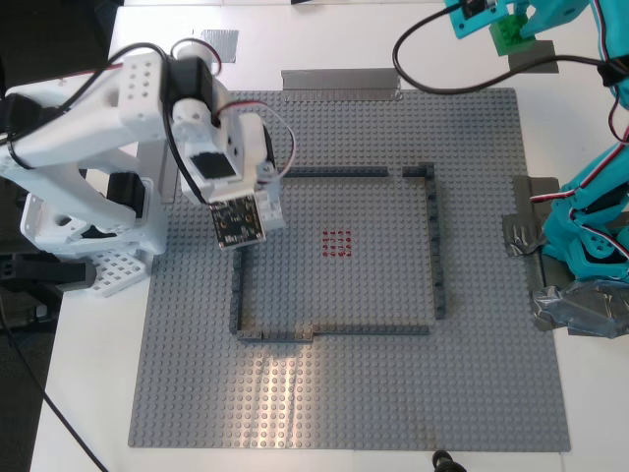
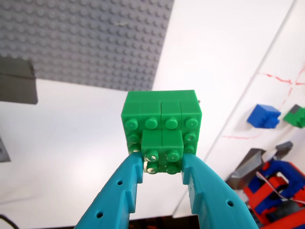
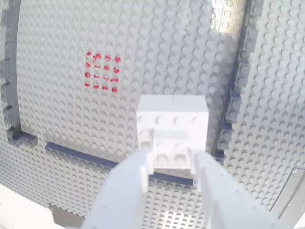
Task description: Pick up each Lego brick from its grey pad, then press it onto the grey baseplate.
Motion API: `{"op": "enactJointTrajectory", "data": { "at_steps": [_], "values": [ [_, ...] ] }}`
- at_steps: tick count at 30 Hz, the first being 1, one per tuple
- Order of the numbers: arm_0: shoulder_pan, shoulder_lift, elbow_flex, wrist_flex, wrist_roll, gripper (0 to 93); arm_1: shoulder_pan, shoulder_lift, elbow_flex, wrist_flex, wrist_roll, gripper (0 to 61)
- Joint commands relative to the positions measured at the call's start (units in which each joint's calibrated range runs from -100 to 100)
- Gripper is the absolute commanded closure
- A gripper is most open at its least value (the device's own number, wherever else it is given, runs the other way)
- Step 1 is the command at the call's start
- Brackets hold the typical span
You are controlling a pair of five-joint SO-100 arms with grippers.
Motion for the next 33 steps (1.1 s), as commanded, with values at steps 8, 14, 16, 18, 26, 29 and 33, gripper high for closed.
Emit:
{"op": "enactJointTrajectory", "data": {
  "at_steps": [8,14,16,18,26,29,33],
  "values": [
    [-7.19,-15.36,19.20,0.70,2.67,92.7,4.26,10.09,-1.10,-14.28,-1.95,56.5],
    [-13.21,-18.36,22.36,0.70,2.67,92.7,4.26,17.13,-3.54,-18.92,-4.05,56.5],
    [-15.02,-19.14,22.36,0.70,2.67,92.7,4.19,19.19,-4.26,-19.73,-4.40,56.5],
    [-16.76,-19.82,22.36,0.70,2.67,92.7,3.97,20.73,-4.98,-20.63,-4.54,56.5],
    [-22.13,-21.28,22.45,0.70,3.40,92.7,2.02,23.91,-10.22,-20.87,-4.88,56.5],
    [-22.78,-21.28,22.45,0.70,4.23,92.7,1.22,24.68,-10.85,-20.95,-4.98,56.5],
    [-22.86,-21.54,24.52,0.70,6.57,92.7,0.49,25.37,-10.31,-21.68,-5.08,56.5]
  ]
}}
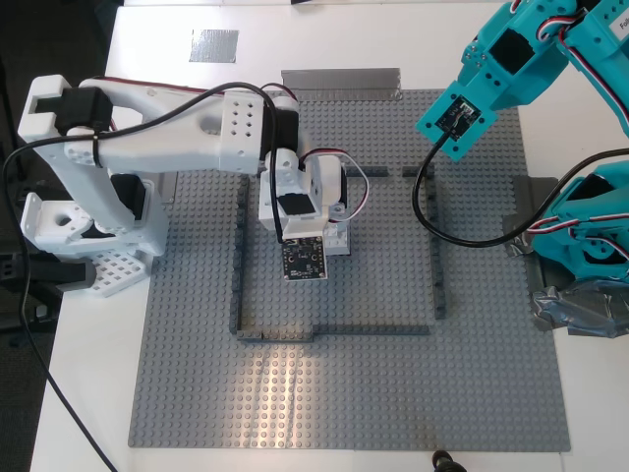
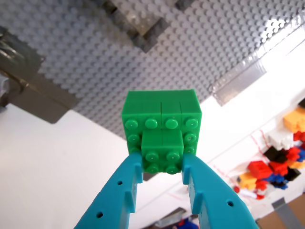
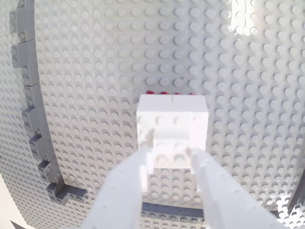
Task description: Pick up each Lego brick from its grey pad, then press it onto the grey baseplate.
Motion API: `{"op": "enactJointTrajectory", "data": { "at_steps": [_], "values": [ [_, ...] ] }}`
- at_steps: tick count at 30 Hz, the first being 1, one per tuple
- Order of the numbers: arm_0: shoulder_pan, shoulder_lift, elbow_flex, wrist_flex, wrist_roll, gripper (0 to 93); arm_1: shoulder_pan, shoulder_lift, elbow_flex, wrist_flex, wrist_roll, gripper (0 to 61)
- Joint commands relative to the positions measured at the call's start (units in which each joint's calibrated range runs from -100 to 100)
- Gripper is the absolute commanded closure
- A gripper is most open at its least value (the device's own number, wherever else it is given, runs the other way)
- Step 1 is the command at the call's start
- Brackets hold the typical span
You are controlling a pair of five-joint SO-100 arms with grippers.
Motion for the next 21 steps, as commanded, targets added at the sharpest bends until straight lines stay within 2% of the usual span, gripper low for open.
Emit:
{"op": "enactJointTrajectory", "data": {
  "at_steps": [1,10,21],
  "values": [
    [-0.29,-2.19,2.77,0.70,2.96,92.7,-0.65,-0.20,-3.75,-0.93,-0.14,56.5],
    [-1.74,-8.45,13.15,0.70,8.82,92.7,-0.73,0.15,-1.85,-3.13,0.34,56.7],
    [-10.73,-10.08,13.42,0.70,9.90,92.7,-0.36,0.92,-0.14,-2.64,0.54,56.7]
  ]
}}
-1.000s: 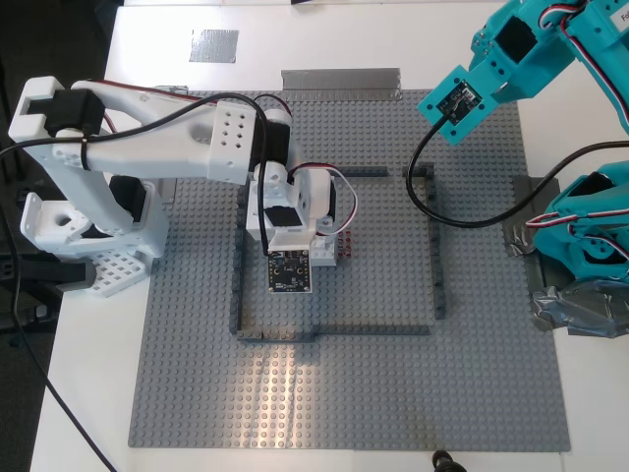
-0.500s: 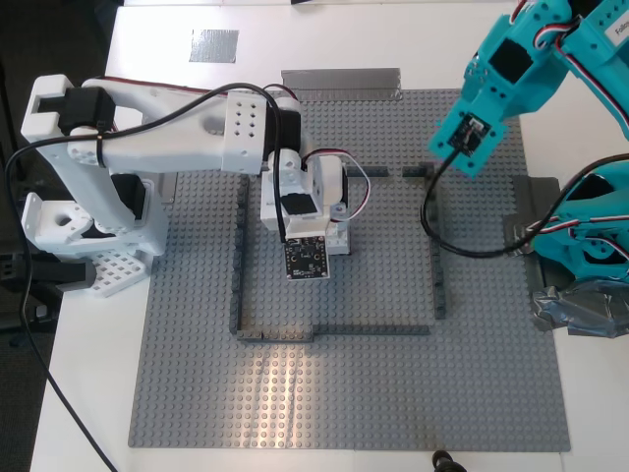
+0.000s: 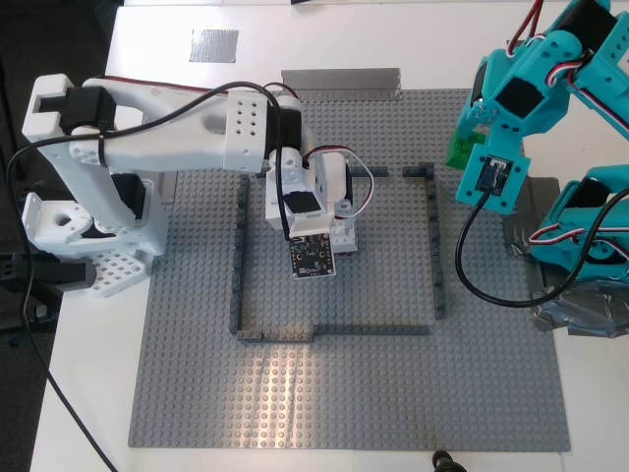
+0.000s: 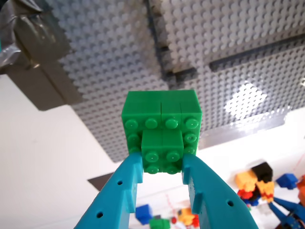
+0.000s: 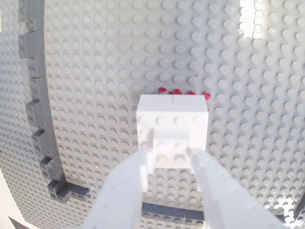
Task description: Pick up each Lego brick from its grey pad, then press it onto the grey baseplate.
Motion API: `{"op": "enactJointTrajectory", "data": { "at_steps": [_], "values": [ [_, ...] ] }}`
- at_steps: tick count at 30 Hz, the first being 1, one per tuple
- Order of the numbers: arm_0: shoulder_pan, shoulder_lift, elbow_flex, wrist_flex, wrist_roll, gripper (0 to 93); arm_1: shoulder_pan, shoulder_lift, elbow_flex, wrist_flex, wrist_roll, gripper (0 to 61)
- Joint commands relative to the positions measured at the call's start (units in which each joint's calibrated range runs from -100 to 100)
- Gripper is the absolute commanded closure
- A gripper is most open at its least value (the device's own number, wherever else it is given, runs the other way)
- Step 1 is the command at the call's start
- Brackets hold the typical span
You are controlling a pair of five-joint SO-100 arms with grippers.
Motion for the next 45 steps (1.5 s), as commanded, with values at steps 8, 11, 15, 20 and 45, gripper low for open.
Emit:
{"op": "enactJointTrajectory", "data": {
  "at_steps": [8,11,15,20,45],
  "values": [
    [-10.57,-1.04,-0.06,0.70,0.08,92.7,0.87,-0.72,1.22,0.75,0.39,56.6],
    [-12.82,-1.04,-0.33,0.70,0.08,92.7,0.80,-0.72,1.40,0.58,0.25,56.7],
    [-14.49,-1.04,-0.06,0.70,0.03,92.7,0.73,-0.81,1.76,-0.23,0.25,56.6],
    [-17.68,-0.44,0.30,0.70,-2.17,92.7,0.58,-0.89,2.84,-0.88,0.44,56.3],
    [-19.64,9.26,0.12,-5.08,-3.54,92.7,0.58,-0.89,-4.65,1.32,-0.73,57.9]
  ]
}}
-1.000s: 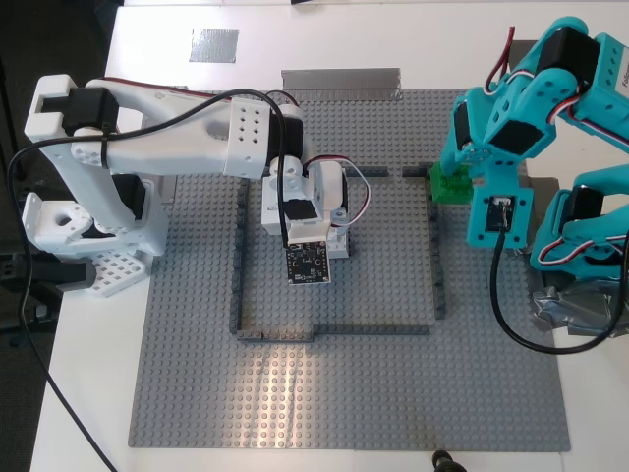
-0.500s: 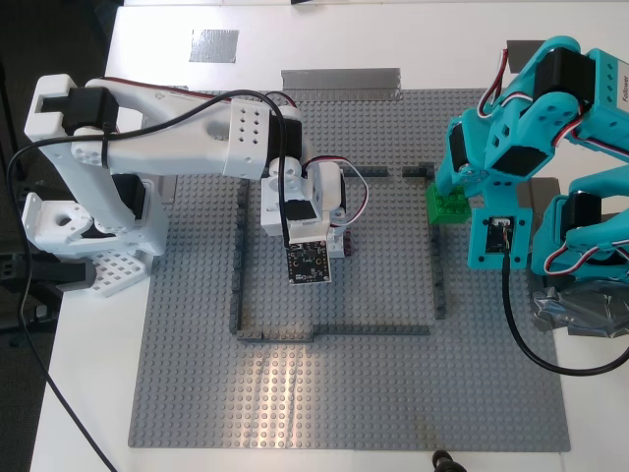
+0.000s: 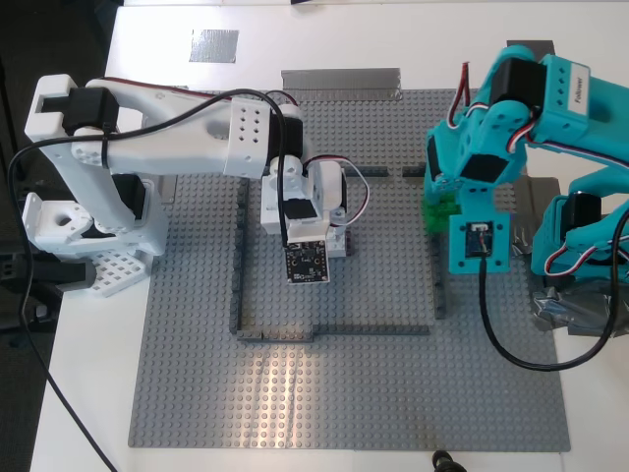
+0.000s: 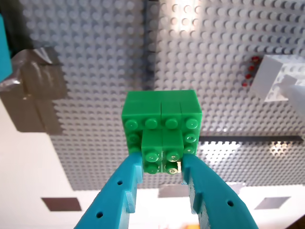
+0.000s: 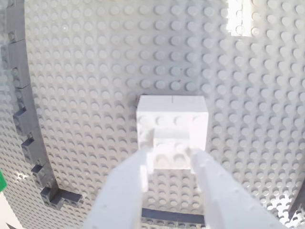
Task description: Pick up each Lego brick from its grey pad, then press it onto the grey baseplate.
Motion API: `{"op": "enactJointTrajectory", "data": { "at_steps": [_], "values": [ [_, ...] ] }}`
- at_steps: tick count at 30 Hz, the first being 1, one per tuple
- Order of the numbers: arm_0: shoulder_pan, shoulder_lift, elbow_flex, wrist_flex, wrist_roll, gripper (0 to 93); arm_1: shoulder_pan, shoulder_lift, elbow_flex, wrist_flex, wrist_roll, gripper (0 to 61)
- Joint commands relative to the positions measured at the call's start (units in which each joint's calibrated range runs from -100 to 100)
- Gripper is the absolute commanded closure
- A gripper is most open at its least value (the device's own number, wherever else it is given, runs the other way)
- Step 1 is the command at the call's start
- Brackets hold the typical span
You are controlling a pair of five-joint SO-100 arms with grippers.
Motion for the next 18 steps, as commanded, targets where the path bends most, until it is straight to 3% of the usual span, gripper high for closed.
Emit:
{"op": "enactJointTrajectory", "data": {
  "at_steps": [1,18],
  "values": [
    [-0.48,0.13,-0.48,-2.19,-0.25,92.7,0.04,-1.41,-6.55,0.84,-0.44,57.9],
    [0.25,-0.55,-1.20,-1.62,-0.25,92.7,-0.25,-0.81,-1.86,-2.26,-0.14,57.8]
  ]
}}
